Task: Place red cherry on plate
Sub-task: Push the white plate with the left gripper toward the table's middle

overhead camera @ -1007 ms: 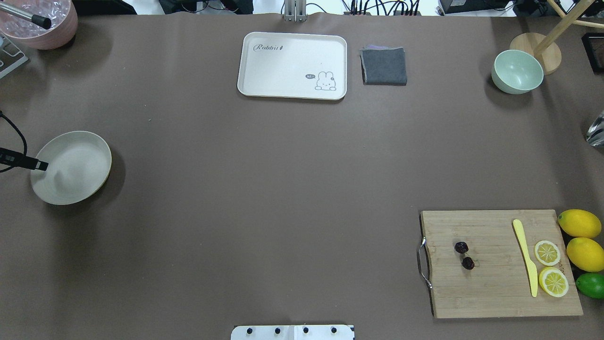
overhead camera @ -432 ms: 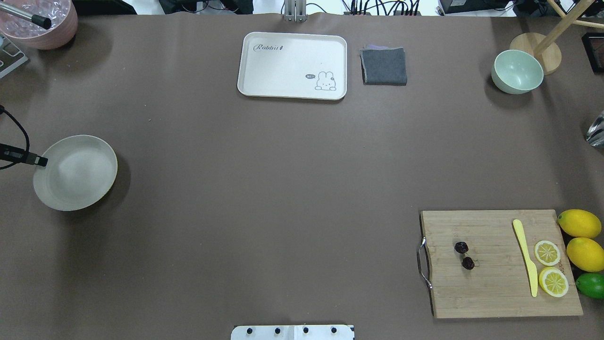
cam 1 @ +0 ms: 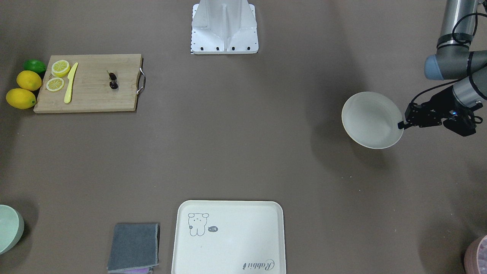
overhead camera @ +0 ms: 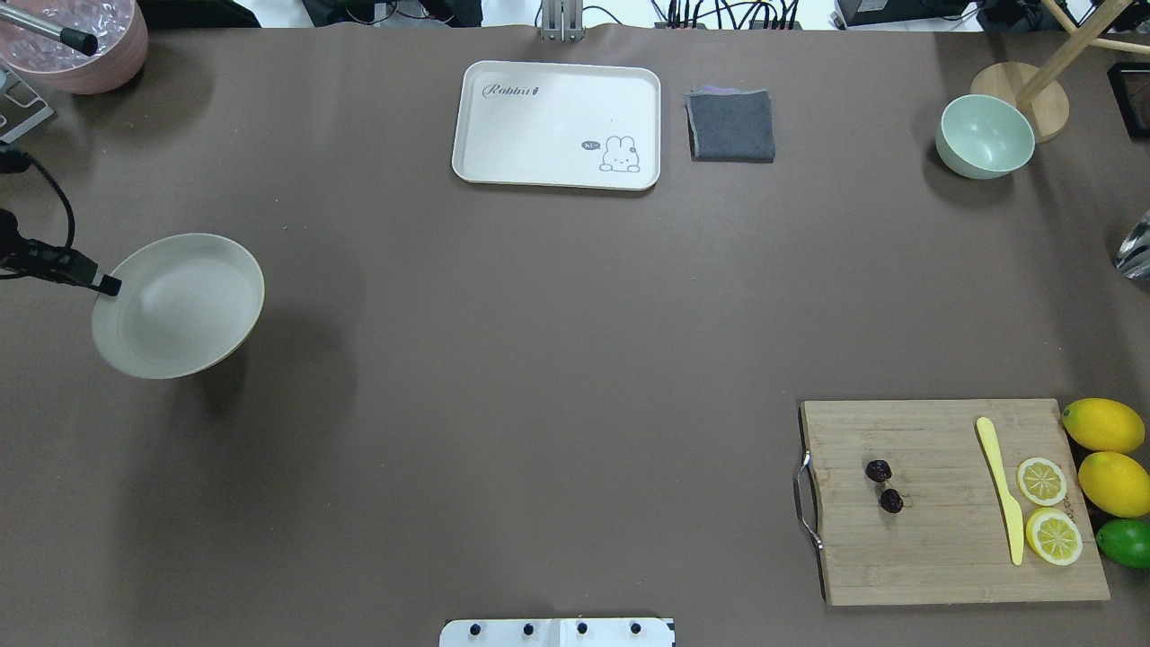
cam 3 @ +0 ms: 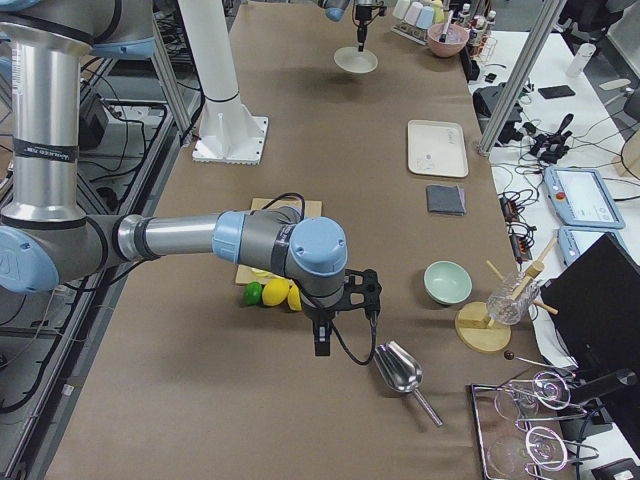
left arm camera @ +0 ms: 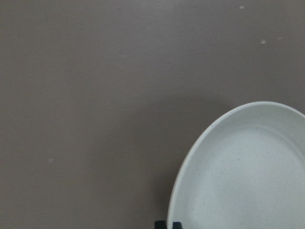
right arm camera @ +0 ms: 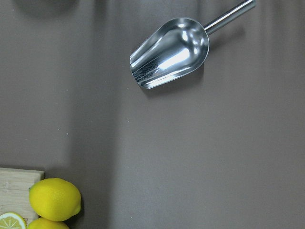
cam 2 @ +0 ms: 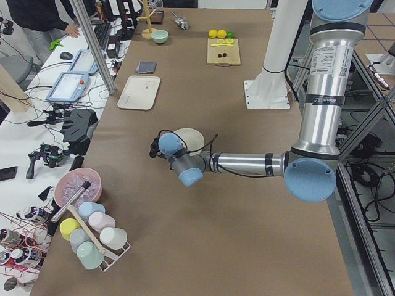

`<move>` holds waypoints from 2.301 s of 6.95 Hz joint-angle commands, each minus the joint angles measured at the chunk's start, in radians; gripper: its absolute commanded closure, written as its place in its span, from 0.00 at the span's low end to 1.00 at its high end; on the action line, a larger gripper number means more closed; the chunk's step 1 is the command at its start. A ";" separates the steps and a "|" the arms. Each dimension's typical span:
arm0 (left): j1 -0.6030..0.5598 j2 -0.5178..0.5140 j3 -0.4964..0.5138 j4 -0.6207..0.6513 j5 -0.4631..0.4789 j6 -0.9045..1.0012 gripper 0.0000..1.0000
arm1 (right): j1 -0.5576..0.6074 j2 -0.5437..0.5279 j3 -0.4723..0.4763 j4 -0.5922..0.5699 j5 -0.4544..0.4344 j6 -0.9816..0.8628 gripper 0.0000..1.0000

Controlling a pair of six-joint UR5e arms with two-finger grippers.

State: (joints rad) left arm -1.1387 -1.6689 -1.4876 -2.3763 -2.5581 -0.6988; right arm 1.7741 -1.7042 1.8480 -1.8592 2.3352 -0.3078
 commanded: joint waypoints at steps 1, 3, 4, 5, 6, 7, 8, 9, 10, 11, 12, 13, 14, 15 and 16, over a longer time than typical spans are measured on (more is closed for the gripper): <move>-0.006 -0.061 -0.199 0.286 0.027 -0.060 1.00 | 0.018 -0.002 0.002 0.000 -0.001 0.000 0.00; 0.139 -0.185 -0.230 0.287 0.140 -0.338 1.00 | 0.022 -0.003 0.002 0.000 -0.004 0.000 0.00; 0.242 -0.224 -0.237 0.289 0.244 -0.434 1.00 | 0.025 -0.003 0.002 -0.001 -0.004 0.000 0.00; 0.331 -0.267 -0.235 0.293 0.309 -0.527 1.00 | 0.028 -0.005 0.002 -0.002 -0.004 0.000 0.00; 0.399 -0.332 -0.235 0.354 0.397 -0.583 1.00 | 0.031 -0.005 0.002 -0.002 -0.004 0.000 0.00; 0.471 -0.388 -0.241 0.420 0.498 -0.616 1.00 | 0.033 -0.005 0.002 -0.002 -0.004 0.000 0.00; 0.549 -0.417 -0.237 0.431 0.568 -0.672 1.00 | 0.034 -0.005 0.000 -0.002 -0.004 0.000 0.00; 0.600 -0.433 -0.231 0.433 0.628 -0.692 1.00 | 0.034 -0.006 0.002 -0.002 -0.004 0.000 0.00; 0.643 -0.439 -0.226 0.433 0.678 -0.700 1.00 | 0.036 -0.011 0.002 -0.002 -0.002 0.000 0.00; 0.664 -0.446 -0.203 0.431 0.696 -0.700 1.00 | 0.039 -0.012 0.002 -0.002 -0.004 0.000 0.00; 0.683 -0.453 -0.192 0.427 0.725 -0.699 1.00 | 0.042 -0.012 0.002 -0.002 -0.004 0.000 0.00; 0.685 -0.471 -0.168 0.422 0.726 -0.691 1.00 | 0.048 -0.014 0.002 -0.002 -0.005 0.000 0.00; 0.679 -0.471 -0.163 0.405 0.726 -0.671 1.00 | 0.053 -0.014 0.000 -0.002 -0.005 -0.002 0.00; 0.669 -0.471 -0.158 0.401 0.726 -0.633 1.00 | 0.062 -0.014 0.002 -0.002 -0.005 -0.002 0.00; 0.668 -0.471 -0.139 0.397 0.725 -0.616 0.64 | 0.068 -0.015 0.002 -0.002 -0.005 -0.005 0.00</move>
State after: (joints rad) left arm -0.4667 -2.1391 -1.6437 -1.9731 -1.8325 -1.3413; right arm 1.8342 -1.7185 1.8495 -1.8607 2.3302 -0.3105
